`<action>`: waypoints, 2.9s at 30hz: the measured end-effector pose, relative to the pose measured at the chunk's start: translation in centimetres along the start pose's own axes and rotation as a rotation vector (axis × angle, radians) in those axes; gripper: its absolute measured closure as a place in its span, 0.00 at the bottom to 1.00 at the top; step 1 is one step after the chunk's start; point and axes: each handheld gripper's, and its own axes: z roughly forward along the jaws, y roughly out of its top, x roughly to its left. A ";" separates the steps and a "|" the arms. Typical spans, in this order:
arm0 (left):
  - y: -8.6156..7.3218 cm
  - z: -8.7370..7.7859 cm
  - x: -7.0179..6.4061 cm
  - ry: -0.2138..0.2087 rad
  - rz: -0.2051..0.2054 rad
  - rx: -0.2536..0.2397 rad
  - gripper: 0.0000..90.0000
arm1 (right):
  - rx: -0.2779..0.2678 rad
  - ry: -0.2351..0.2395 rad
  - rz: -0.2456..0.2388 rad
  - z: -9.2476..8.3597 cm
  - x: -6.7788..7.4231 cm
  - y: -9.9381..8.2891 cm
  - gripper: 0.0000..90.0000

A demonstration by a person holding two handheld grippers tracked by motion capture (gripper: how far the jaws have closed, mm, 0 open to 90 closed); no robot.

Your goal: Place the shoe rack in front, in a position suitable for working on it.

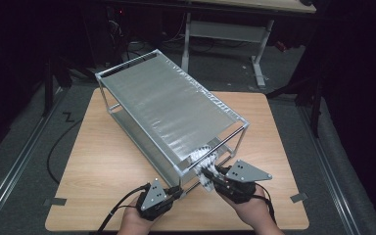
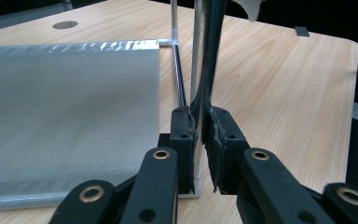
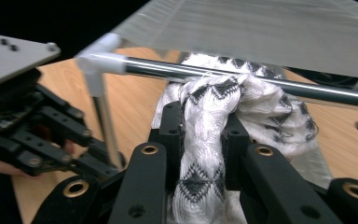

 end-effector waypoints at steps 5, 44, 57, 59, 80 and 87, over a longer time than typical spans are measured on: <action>0.0 -0.1 0.0 -0.006 0.000 0.000 0.90 | 0.005 -0.049 0.006 -0.3 -1.2 -0.2 0.85; -0.5 -1.2 0.3 -0.039 -0.019 0.022 0.90 | -0.008 -0.329 0.164 -1.0 -9.6 -2.3 0.85; -0.5 -1.0 0.3 -0.041 -0.020 0.023 0.90 | 0.017 -0.353 0.147 -0.7 -10.1 -2.8 0.84; -0.6 -1.0 0.3 -0.044 -0.024 0.023 0.90 | 0.028 -0.356 0.157 -0.7 -10.2 -3.0 0.84; -0.4 -0.7 0.2 -0.042 -0.015 0.032 0.90 | 0.326 -0.310 0.227 4.0 -11.7 -8.9 0.84; -0.4 -0.7 0.3 -0.047 -0.013 0.034 0.90 | 0.384 -0.280 0.291 4.7 -12.4 -10.5 0.84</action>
